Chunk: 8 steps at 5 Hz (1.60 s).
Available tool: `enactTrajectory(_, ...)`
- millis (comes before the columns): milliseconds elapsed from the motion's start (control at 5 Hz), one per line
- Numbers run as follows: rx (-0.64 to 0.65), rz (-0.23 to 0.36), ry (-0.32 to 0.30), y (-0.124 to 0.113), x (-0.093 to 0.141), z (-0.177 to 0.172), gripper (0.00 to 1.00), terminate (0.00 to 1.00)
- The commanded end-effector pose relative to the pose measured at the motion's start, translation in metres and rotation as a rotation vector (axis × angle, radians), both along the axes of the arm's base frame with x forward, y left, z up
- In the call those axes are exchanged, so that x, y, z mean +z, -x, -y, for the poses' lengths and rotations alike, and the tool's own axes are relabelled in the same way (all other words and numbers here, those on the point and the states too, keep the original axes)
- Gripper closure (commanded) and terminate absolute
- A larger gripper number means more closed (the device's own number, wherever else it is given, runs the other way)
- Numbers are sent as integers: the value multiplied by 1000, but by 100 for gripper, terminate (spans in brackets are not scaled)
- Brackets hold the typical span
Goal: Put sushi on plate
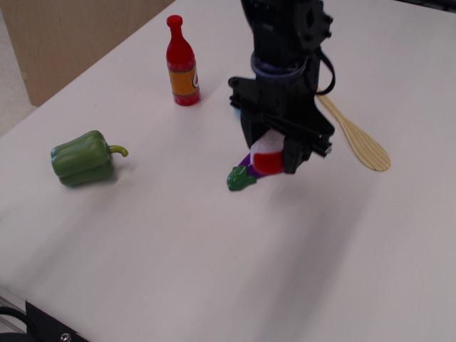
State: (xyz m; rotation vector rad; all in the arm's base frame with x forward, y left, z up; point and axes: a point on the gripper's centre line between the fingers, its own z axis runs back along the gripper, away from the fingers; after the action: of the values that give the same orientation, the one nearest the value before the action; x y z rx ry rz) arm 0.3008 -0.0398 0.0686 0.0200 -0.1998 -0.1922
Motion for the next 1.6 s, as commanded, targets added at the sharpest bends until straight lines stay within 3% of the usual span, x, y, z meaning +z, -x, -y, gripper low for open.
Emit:
enactTrajectory(0, 66, 80, -27, -63, 25, -33, 100, 0)
enactTrajectory(400, 154, 79, 31, -99, 6, -64, 100, 0)
enactTrajectory(800, 190, 57, 62, -118, -14, -70, 100, 0)
enactTrajectory(1000, 193, 68, 78, -120, -11, -69, 0, 0)
enactTrajectory(1400, 202, 111, 50, -107, 14, -63, 0, 0)
